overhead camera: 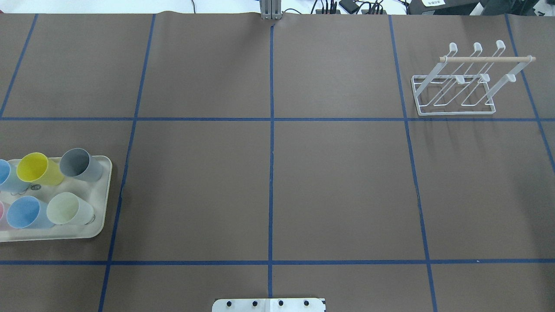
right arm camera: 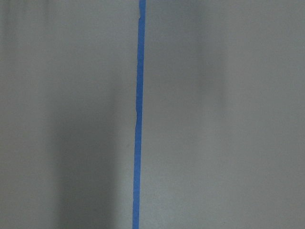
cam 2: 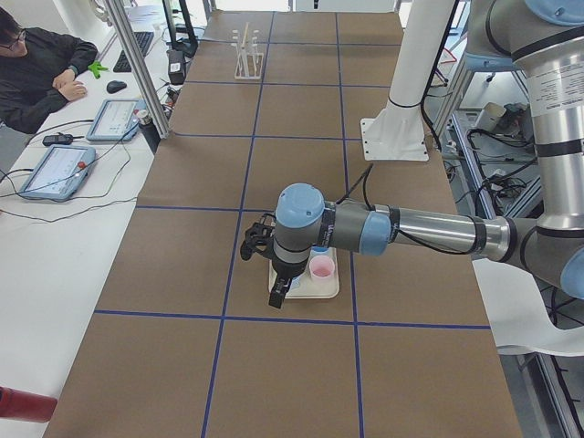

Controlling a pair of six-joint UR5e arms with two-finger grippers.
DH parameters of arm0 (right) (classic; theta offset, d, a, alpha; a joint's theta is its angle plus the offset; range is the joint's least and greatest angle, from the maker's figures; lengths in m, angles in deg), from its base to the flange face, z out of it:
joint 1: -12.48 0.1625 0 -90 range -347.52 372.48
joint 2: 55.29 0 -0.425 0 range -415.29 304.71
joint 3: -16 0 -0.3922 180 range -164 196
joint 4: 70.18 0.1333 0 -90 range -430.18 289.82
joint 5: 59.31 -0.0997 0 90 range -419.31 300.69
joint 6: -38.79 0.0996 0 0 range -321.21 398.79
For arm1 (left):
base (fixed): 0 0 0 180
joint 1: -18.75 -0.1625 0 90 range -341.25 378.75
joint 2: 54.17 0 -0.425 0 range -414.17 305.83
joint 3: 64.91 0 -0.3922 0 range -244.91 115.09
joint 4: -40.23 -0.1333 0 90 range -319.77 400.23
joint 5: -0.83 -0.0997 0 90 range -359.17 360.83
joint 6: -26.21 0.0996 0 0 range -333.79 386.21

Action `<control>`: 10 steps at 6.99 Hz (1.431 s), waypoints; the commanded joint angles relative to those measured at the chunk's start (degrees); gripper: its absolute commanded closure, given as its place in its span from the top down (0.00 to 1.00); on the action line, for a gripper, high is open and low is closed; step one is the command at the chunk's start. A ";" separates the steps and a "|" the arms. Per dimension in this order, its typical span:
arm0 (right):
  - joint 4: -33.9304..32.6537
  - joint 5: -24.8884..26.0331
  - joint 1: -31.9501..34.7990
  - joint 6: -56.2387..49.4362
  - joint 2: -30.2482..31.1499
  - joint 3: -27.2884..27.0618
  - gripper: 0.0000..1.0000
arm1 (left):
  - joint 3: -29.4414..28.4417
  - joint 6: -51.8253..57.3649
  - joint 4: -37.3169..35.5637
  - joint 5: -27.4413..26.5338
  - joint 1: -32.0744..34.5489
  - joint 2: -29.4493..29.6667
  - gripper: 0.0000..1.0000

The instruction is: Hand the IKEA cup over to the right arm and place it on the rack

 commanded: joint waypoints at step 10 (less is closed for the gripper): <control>13.52 -3.17 0.09 0.97 -1.23 -5.71 1.00 | 3.80 -0.65 15.40 1.41 -0.18 3.96 1.00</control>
